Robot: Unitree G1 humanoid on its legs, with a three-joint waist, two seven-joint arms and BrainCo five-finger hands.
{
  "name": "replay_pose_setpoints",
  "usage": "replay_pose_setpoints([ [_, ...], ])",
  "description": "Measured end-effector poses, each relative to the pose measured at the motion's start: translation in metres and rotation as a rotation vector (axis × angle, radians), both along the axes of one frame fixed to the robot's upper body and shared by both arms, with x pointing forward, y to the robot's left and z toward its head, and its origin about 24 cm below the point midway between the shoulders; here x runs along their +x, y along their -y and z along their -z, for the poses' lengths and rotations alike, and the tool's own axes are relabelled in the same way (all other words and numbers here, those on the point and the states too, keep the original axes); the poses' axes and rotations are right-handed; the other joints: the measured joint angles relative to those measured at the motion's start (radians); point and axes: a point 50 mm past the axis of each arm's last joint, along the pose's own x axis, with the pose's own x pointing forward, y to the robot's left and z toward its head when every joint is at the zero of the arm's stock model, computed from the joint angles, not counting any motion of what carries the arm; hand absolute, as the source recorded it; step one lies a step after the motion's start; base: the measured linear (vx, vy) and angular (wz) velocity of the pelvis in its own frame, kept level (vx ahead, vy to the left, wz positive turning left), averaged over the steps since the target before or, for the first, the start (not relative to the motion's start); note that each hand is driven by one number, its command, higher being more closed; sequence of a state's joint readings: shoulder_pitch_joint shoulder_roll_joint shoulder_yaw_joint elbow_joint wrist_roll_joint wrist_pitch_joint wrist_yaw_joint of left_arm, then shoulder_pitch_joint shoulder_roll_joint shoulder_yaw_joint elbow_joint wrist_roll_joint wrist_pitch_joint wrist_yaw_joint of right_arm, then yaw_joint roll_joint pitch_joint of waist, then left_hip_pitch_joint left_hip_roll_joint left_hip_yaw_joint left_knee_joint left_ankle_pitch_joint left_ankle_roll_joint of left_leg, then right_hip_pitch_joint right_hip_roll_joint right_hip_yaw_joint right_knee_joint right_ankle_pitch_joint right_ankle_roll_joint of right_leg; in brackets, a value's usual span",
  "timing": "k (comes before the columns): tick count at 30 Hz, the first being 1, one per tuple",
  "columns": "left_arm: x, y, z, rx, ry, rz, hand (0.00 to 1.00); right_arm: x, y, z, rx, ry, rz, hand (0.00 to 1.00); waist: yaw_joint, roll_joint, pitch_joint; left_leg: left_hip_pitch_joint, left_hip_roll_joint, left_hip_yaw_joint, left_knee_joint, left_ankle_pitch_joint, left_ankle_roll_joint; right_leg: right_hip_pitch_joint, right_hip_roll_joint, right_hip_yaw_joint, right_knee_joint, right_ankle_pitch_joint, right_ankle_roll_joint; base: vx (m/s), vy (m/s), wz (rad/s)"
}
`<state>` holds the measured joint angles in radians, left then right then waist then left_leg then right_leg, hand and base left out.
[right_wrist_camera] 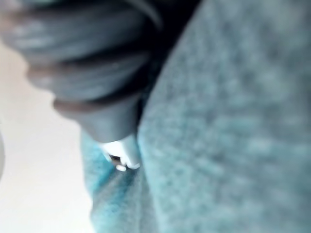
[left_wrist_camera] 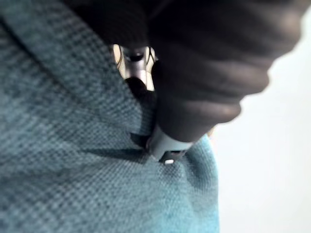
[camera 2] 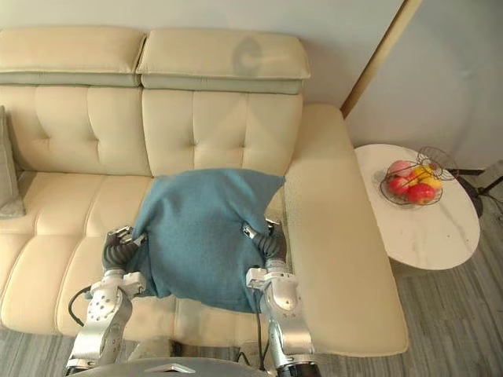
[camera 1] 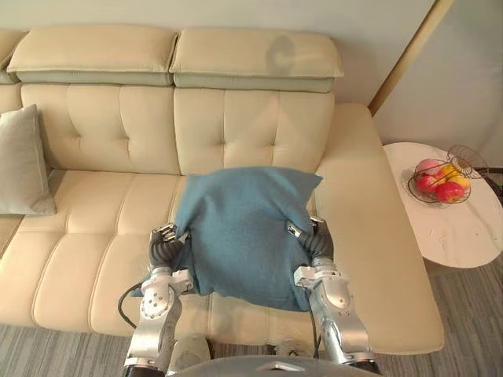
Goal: Pick up cushions and gather them together orderly.
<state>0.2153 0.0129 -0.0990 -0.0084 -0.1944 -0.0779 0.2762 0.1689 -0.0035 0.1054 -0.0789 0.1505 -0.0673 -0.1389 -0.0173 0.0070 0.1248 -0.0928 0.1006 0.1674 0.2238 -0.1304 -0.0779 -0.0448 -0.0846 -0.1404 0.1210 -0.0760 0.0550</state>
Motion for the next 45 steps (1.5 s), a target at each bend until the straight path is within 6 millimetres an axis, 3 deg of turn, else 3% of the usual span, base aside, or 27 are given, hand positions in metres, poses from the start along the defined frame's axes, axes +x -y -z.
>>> replay_pose_setpoints([
  [9,0.001,0.008,0.000,-0.011,-0.002,0.035,1.00,-0.003,0.008,0.011,-0.033,-0.051,0.010,1.00,-0.030,0.010,-0.016,0.044,-0.019,0.099,-0.141,0.056,0.021,-0.027,0.003,0.105,-0.115,0.113,0.002,-0.04,0.027,-0.39],
  [12,0.015,0.008,-0.012,-0.001,0.048,0.020,1.00,0.014,0.002,0.007,-0.059,-0.027,-0.004,1.00,-0.031,0.011,-0.015,0.006,-0.021,0.114,-0.137,0.071,0.034,-0.073,0.003,0.127,-0.114,0.144,0.002,-0.13,0.013,-0.15],
  [14,0.031,0.006,-0.027,0.008,0.113,-0.003,1.00,0.030,-0.003,-0.011,-0.082,0.046,-0.022,1.00,-0.022,0.015,-0.009,-0.060,-0.026,0.115,-0.132,0.093,0.045,-0.137,0.001,0.128,-0.114,0.177,0.002,-0.23,0.010,0.00],
  [17,0.059,0.004,-0.063,0.048,0.247,-0.053,1.00,0.062,-0.016,-0.056,-0.102,0.220,-0.015,1.00,0.001,0.021,0.034,-0.181,-0.025,0.106,-0.072,0.107,0.054,-0.232,-0.009,0.122,-0.098,0.197,0.008,-0.25,-0.001,0.10],
  [21,0.084,0.004,-0.115,0.106,0.439,-0.115,1.00,0.084,-0.032,-0.114,-0.142,0.434,0.019,1.00,0.025,0.044,0.065,-0.320,-0.011,0.077,-0.013,0.122,0.043,-0.363,-0.012,0.091,-0.026,0.194,0.006,-0.22,-0.033,0.19],
  [22,0.086,0.005,-0.120,0.112,0.455,-0.121,1.00,0.086,-0.033,-0.118,-0.142,0.449,0.027,1.00,0.027,0.044,0.065,-0.329,-0.010,0.075,-0.013,0.127,0.039,-0.372,-0.013,0.088,-0.021,0.194,0.005,-0.16,-0.057,0.31],
  [24,0.100,0.005,-0.161,0.141,0.593,-0.164,1.00,0.093,-0.040,-0.161,-0.153,0.601,0.089,1.00,0.037,0.048,0.089,-0.379,-0.010,0.049,-0.018,0.159,0.031,-0.430,-0.015,0.062,0.026,0.183,-0.008,-0.15,-0.058,0.31],
  [26,0.105,0.005,-0.186,0.151,0.678,-0.184,1.00,0.094,-0.043,-0.190,-0.152,0.706,0.122,1.00,0.046,0.048,0.091,-0.417,-0.011,0.039,-0.025,0.178,0.027,-0.477,-0.017,0.053,0.049,0.180,-0.012,-0.09,-0.031,0.21],
  [28,0.110,0.007,-0.238,0.182,0.850,-0.231,1.00,0.092,-0.046,-0.244,-0.157,0.892,0.220,1.00,0.051,0.051,0.126,-0.436,-0.021,0.018,-0.092,0.239,0.021,-0.525,-0.022,0.036,0.073,0.180,-0.013,-0.09,-0.033,0.30],
  [29,0.111,0.008,-0.250,0.189,0.891,-0.241,1.00,0.092,-0.046,-0.256,-0.155,0.928,0.247,1.00,0.051,0.051,0.132,-0.442,-0.023,0.014,-0.108,0.253,0.021,-0.538,-0.022,0.029,0.078,0.181,-0.013,-0.11,-0.043,0.30],
  [30,0.110,0.009,-0.285,0.197,1.005,-0.263,1.00,0.090,-0.046,-0.286,-0.160,1.021,0.318,1.00,0.054,0.052,0.133,-0.477,-0.024,-0.002,-0.149,0.291,0.016,-0.586,-0.021,0.016,0.084,0.185,-0.018,-0.07,-0.032,0.23],
  [31,0.111,0.011,-0.297,0.211,1.042,-0.266,1.00,0.089,-0.045,-0.296,-0.156,1.048,0.338,1.00,0.056,0.052,0.136,-0.485,-0.023,-0.005,-0.165,0.304,0.017,-0.599,-0.020,0.013,0.085,0.187,-0.021,-0.11,-0.059,0.22],
  [32,0.112,0.012,-0.324,0.227,1.116,-0.273,1.00,0.086,-0.043,-0.318,-0.146,1.108,0.380,1.00,0.067,0.053,0.163,-0.486,-0.021,-0.010,-0.204,0.336,0.013,-0.619,-0.017,0.003,0.092,0.192,-0.027,-0.05,-0.034,0.11],
  [33,0.113,0.012,-0.333,0.233,1.135,-0.277,1.00,0.085,-0.043,-0.325,-0.146,1.126,0.393,1.00,0.068,0.055,0.173,-0.486,-0.021,-0.014,-0.215,0.348,0.011,-0.624,-0.017,-0.001,0.095,0.192,-0.027,-0.05,-0.049,0.19],
  [34,0.114,0.012,-0.351,0.237,1.165,-0.288,1.00,0.087,-0.041,-0.338,-0.137,1.146,0.426,0.00,0.065,0.063,0.196,-0.487,-0.021,-0.032,-0.238,0.376,0.012,-0.630,-0.016,-0.013,0.101,0.190,-0.029,-0.01,-0.045,0.17],
  [36,0.116,0.015,-0.372,0.240,1.195,-0.294,1.00,0.091,-0.036,-0.355,-0.111,1.143,0.477,0.00,0.066,0.063,0.202,-0.512,-0.020,-0.039,-0.276,0.407,0.010,-0.675,-0.014,-0.021,0.117,0.186,-0.035,0.00,-0.066,0.14],
  [37,0.116,0.016,-0.385,0.243,1.212,-0.301,0.00,0.094,-0.031,-0.364,-0.097,1.134,0.509,0.00,0.066,0.063,0.204,-0.536,-0.020,-0.047,-0.299,0.430,0.006,-0.710,-0.015,-0.027,0.126,0.185,-0.037,0.01,-0.053,0.12],
  [40,0.119,0.020,-0.403,0.241,1.215,-0.306,0.00,0.104,-0.017,-0.379,-0.072,1.087,0.557,0.00,0.066,0.065,0.234,-0.587,-0.018,-0.059,-0.301,0.448,0.002,-0.763,-0.015,-0.037,0.146,0.182,-0.041,0.02,-0.038,0.10],
  [45,0.122,0.021,-0.401,0.220,1.194,-0.294,0.00,0.112,0.001,-0.383,-0.014,0.991,0.541,0.00,0.069,0.059,0.266,-0.682,-0.009,-0.067,-0.301,0.479,-0.036,-0.845,-0.014,-0.063,0.155,0.184,-0.047,0.03,-0.007,0.10],
])
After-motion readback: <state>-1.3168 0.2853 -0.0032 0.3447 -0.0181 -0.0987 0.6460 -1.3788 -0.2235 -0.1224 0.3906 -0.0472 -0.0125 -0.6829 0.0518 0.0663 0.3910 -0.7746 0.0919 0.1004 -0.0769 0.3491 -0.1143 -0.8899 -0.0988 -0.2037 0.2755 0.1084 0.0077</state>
